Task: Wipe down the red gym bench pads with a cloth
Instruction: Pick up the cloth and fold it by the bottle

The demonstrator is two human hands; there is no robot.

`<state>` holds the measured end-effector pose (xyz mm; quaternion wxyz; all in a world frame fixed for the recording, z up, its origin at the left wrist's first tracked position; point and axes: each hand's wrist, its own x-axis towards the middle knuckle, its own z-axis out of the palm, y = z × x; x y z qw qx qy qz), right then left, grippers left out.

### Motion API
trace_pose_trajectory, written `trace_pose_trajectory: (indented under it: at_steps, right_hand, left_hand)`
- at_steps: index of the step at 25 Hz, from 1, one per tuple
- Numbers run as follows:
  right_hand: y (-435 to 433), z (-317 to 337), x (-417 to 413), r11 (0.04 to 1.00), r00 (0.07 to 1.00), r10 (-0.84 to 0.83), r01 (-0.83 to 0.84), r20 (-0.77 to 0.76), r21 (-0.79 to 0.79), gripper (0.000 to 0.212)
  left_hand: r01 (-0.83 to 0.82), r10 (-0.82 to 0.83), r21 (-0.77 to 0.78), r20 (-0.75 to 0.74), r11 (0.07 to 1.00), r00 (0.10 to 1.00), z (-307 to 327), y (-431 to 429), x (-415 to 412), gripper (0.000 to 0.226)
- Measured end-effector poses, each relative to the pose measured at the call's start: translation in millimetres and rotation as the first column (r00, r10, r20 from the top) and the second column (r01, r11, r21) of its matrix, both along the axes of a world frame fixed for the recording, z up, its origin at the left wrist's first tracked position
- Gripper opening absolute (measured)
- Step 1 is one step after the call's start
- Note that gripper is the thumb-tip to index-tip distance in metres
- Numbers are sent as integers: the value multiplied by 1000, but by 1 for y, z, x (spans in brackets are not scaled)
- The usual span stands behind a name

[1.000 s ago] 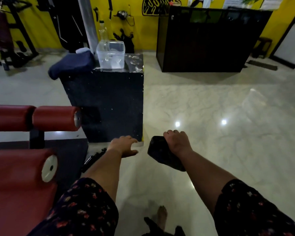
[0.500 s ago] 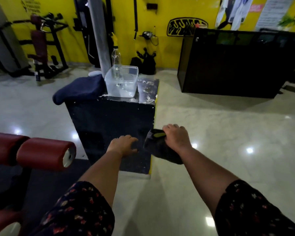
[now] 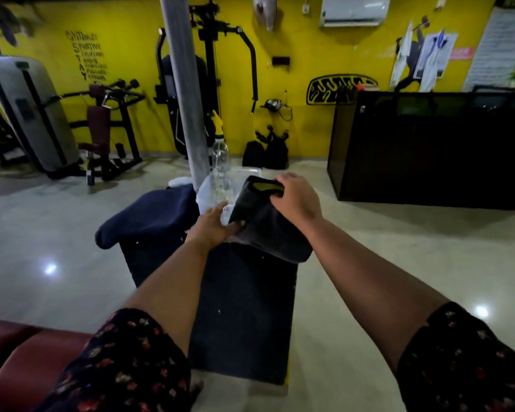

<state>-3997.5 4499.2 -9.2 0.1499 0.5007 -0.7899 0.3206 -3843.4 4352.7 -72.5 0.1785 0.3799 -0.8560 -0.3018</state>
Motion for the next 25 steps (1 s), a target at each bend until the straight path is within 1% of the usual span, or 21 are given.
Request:
trace_pose_trajectory:
  at_steps: [1, 2, 3, 4, 5, 7, 8, 10, 11, 13, 14, 15, 16, 17, 19, 20, 21, 22, 24, 25]
  right_hand:
    - [-18, 14, -5, 998, 997, 30, -26, 78, -49, 34]
    - [-34, 27, -10, 994, 984, 66, -50, 165, -97, 32]
    - [-49, 39, -16, 988, 963, 97, -62, 253, -143, 28]
    - [-62, 50, -21, 980, 939, 119, -59, 323, -190, 25]
    - [-74, 57, -29, 973, 915, 119, -29, 385, -231, 23]
    - [-93, 69, -45, 946, 856, 103, 73, 507, -316, 14]
    - [-98, 72, -52, 926, 807, 112, 127, 580, -355, 6]
    - [-114, 74, -68, 885, 681, 208, 174, 702, -432, 14]
    - [-121, 74, -74, 873, 618, 262, 176, 741, -455, 17]
    - [-137, 74, -84, 864, 528, 331, 163, 782, -476, 14]
    - [-145, 75, -90, 869, 505, 341, 153, 792, -472, 10]
    - [-151, 76, -94, 881, 502, 325, 147, 801, -449, 14]
    - [-155, 78, -99, 898, 522, 289, 143, 802, -417, 18]
    - [-162, 79, -106, 916, 575, 236, 137, 783, -377, 18]
    - [-176, 79, -118, 947, 735, 91, 145, 672, -286, 12]
    - [-183, 78, -123, 952, 801, 27, 162, 598, -260, 13]
    - [-192, 76, -126, 946, 852, -12, 179, 523, -269, 16]
    - [-199, 74, -126, 936, 884, -17, 179, 468, -304, 21]
    - [-213, 71, -120, 916, 925, 22, 133, 379, -379, 28]
    - [-219, 68, -116, 909, 947, 56, 83, 317, -409, 30]
  left_hand:
    - [-10, 32, 140, -158, 990, 987, 11, -16, -8, 78]
    - [13, 91, 303, -326, 953, 941, 21, -29, -16, 68]
    - [65, 147, 429, -444, 901, 884, 32, -39, -25, 47]
    - [129, 184, 504, -524, 854, 831, 43, -47, -32, 26]
    - [190, 194, 541, -573, 820, 796, 52, -57, -39, 15]
    - [341, 197, 582, -670, 738, 716, 64, -83, -51, 23]
    - [392, 235, 603, -706, 695, 668, 68, -92, -55, 23]
    - [436, 359, 649, -733, 624, 578, 73, -105, -62, 19]
    - [454, 397, 660, -737, 598, 547, 73, -106, -64, 25]
    - [502, 407, 660, -746, 560, 527, 76, -105, -72, 40]
    - [505, 405, 657, -748, 559, 526, 77, -108, -79, 41]
    - [489, 409, 666, -739, 563, 535, 79, -110, -85, 37]
    - [448, 419, 682, -719, 578, 555, 83, -114, -91, 31]
    - [391, 434, 703, -690, 594, 580, 88, -120, -97, 28]
    - [263, 485, 732, -633, 628, 604, 97, -134, -112, 25]
    - [221, 503, 736, -618, 640, 604, 100, -142, -121, 26]
    - [192, 511, 738, -606, 647, 609, 104, -150, -131, 29]
    - [166, 519, 742, -592, 649, 616, 107, -157, -143, 33]
    - [134, 554, 776, -549, 617, 626, 112, -169, -164, 45]
    - [134, 564, 787, -539, 603, 626, 113, -173, -172, 48]
